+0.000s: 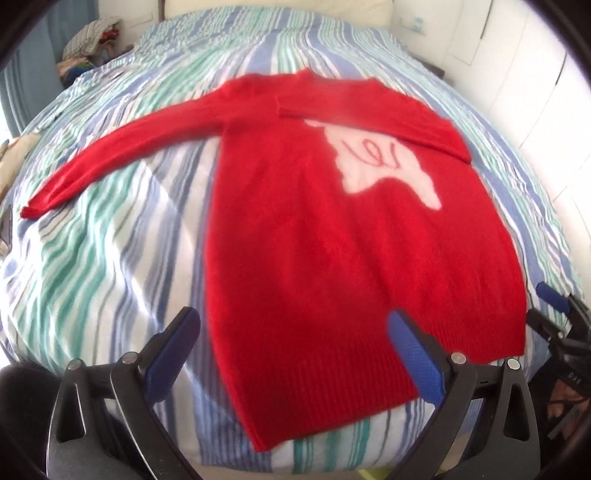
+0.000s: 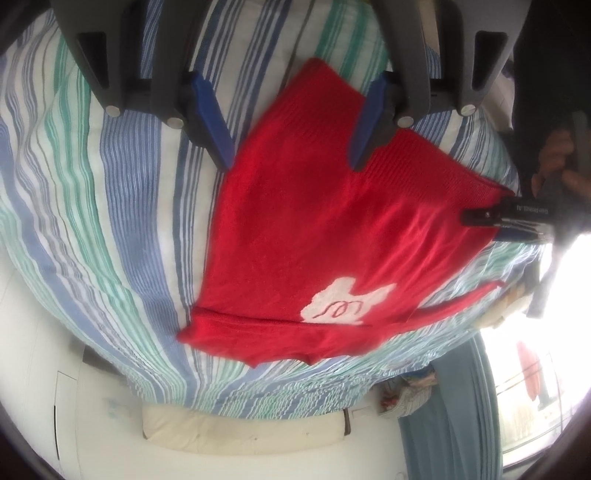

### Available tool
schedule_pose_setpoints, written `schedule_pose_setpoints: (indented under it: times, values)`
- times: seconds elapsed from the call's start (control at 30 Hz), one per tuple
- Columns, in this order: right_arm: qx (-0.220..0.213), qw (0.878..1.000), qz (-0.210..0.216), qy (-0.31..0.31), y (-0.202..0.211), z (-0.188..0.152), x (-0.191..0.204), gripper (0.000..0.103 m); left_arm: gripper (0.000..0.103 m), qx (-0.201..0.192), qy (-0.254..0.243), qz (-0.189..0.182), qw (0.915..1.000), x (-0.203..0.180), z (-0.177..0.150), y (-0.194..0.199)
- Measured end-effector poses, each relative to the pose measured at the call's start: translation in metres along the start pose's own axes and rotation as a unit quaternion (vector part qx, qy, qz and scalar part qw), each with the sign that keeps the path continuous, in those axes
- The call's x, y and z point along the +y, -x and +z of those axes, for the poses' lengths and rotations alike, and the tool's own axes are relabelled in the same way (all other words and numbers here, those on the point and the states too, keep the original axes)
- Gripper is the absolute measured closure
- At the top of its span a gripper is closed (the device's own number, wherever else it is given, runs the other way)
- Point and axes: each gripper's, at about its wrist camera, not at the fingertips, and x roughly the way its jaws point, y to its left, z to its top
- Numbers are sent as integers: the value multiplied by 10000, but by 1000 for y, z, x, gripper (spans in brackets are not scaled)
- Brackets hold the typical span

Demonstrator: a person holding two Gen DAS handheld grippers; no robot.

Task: Fold small clothes
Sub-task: 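Move the left gripper to the other sleeve cuff and grasp it, then fold the held sleeve across the body with the left gripper, release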

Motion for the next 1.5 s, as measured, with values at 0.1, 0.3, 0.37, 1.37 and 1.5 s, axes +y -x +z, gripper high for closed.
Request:
schedule_pose_setpoints:
  times: [0.1, 0.3, 0.37, 1.37, 1.5]
  values:
    - [26, 10000, 4, 14, 0, -1, 0, 39, 1, -253, 166, 293, 9991, 43, 28, 10]
    - [-47, 10000, -18, 17, 2, 1, 1, 39, 2, -11, 1916, 976, 9766, 196, 62, -22]
    - [-41, 10000, -36, 27, 2, 1, 1, 39, 2, 46, 2970, 937, 9503, 250, 57, -27]
    - [-50, 9997, 152, 191, -3, 2, 12, 39, 100, -1756, 886, -376, 9797, 98, 272, 57]
    - [-186, 9997, 120, 61, 5, 3, 4, 39, 99, -1746, -64, -994, 9796, -9, 309, 47]
